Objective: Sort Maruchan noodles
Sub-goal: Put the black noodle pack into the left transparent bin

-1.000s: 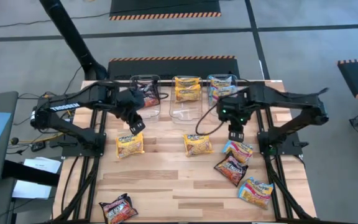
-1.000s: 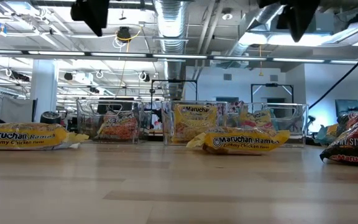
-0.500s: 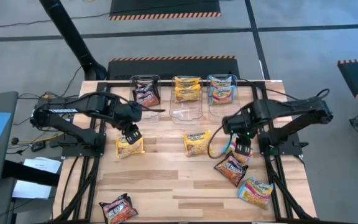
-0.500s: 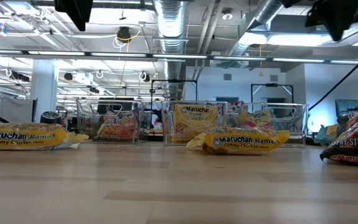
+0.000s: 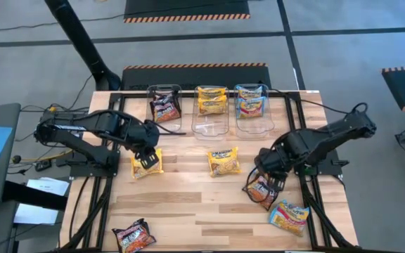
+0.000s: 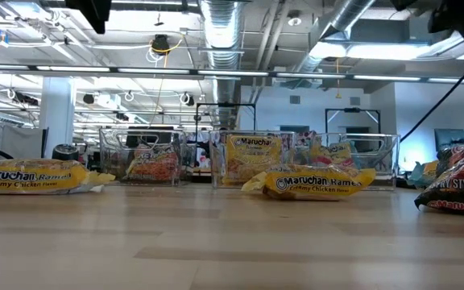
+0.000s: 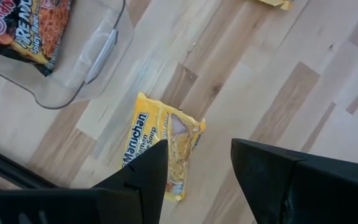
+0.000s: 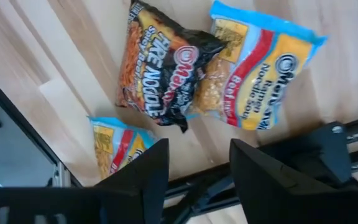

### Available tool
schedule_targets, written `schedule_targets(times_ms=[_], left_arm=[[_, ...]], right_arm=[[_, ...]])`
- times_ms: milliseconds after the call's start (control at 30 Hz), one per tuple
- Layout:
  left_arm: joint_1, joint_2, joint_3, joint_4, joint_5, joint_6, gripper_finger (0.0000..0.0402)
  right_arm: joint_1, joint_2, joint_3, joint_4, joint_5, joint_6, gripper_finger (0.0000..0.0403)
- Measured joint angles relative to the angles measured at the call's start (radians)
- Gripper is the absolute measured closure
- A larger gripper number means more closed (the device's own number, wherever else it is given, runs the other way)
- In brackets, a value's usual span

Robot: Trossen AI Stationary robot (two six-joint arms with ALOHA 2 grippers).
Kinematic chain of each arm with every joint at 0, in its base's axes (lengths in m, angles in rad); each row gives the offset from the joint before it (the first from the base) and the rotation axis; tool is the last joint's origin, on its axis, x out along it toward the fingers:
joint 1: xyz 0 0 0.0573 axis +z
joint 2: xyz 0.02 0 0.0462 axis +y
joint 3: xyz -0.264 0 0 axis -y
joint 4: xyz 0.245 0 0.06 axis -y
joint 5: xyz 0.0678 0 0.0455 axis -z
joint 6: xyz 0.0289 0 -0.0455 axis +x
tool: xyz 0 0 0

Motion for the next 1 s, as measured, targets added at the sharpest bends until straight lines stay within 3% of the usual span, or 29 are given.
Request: schedule_targets(times_ms=[233,533,1000], left_arm=[[-0.015,0.000,0.000,0.000,0.000,-0.022,0.0239],[-0.029,0.000,0.000,0.007,-0.001,-0.035,0.0239],[-0.029,0.000,0.000,0.008,-0.026,-0.048,0.0239]], right_arm=[[0.072,0.000,-0.075,0.119,0.010,0.122,0.0181],[0.145,0.000,-0.236,0.252,0.054,0.284,0.0177],[0.178,0.000,-0.392,0.461,0.054,0.329,0.0177]])
